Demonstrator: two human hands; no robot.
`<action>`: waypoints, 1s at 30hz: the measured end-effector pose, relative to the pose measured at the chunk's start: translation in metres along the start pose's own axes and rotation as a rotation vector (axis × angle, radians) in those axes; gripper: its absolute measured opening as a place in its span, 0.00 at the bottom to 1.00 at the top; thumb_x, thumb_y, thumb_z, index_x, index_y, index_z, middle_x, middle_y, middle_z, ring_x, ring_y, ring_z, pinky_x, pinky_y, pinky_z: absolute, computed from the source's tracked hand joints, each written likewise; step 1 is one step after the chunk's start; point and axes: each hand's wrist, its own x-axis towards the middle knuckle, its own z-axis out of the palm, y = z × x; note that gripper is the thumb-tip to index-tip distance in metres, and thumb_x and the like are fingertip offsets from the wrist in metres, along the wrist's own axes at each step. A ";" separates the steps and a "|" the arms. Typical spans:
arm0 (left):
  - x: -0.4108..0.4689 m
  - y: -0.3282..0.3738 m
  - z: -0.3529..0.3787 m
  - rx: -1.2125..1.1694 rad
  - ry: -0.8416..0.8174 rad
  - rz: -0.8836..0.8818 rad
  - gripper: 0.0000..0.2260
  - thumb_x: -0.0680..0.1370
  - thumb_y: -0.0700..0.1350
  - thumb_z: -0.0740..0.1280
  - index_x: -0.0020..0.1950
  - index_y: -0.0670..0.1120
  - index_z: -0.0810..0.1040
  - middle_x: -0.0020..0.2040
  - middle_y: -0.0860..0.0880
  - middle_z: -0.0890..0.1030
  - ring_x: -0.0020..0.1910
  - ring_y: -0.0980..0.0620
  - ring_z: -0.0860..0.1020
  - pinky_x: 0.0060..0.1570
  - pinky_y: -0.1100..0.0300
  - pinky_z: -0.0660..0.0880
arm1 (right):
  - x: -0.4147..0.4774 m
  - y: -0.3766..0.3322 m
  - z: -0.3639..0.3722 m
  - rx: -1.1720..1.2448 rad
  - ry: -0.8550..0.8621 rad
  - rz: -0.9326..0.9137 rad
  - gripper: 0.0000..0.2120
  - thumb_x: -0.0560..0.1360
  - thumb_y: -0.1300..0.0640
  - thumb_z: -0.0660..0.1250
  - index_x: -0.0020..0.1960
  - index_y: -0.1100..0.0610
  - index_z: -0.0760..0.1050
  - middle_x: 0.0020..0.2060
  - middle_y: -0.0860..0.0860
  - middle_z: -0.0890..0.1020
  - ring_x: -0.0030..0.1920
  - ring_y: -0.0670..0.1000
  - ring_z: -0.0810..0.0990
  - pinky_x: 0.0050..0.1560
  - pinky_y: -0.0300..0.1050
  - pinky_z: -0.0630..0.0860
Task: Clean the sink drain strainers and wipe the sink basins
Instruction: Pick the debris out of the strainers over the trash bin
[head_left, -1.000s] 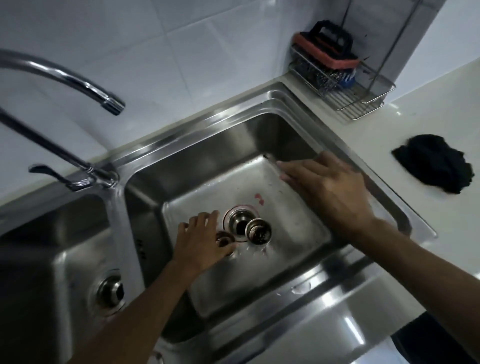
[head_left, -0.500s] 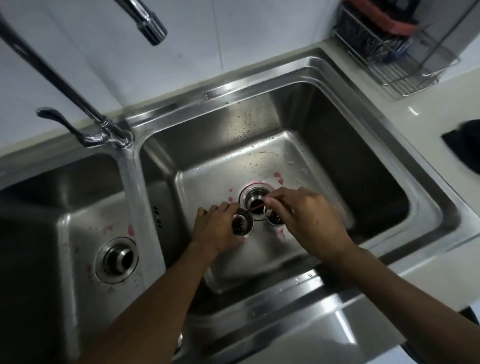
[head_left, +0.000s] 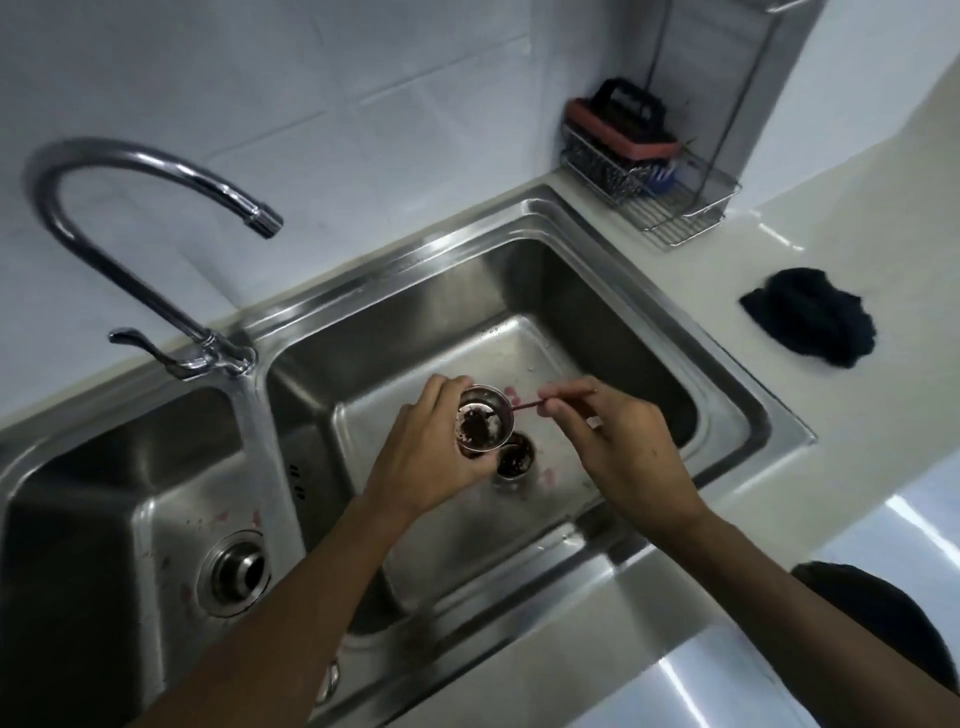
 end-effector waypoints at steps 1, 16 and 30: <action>0.004 0.016 -0.001 -0.015 0.014 0.026 0.34 0.67 0.54 0.79 0.70 0.49 0.73 0.63 0.53 0.73 0.56 0.46 0.79 0.58 0.48 0.77 | -0.005 0.001 -0.014 0.010 0.023 0.000 0.11 0.80 0.48 0.66 0.58 0.50 0.82 0.49 0.39 0.85 0.50 0.38 0.83 0.52 0.35 0.80; 0.030 0.343 0.171 -0.123 -0.121 0.544 0.33 0.69 0.53 0.79 0.70 0.44 0.73 0.62 0.50 0.74 0.56 0.50 0.78 0.55 0.51 0.79 | -0.172 0.131 -0.284 0.013 0.446 0.289 0.06 0.82 0.50 0.66 0.55 0.46 0.82 0.49 0.37 0.84 0.51 0.37 0.81 0.45 0.27 0.73; -0.012 0.371 0.514 -0.145 -0.450 0.670 0.36 0.67 0.53 0.80 0.70 0.46 0.71 0.61 0.51 0.73 0.56 0.49 0.78 0.51 0.54 0.80 | -0.336 0.401 -0.250 0.011 0.632 0.694 0.07 0.82 0.53 0.66 0.56 0.45 0.81 0.50 0.37 0.83 0.53 0.38 0.81 0.53 0.33 0.77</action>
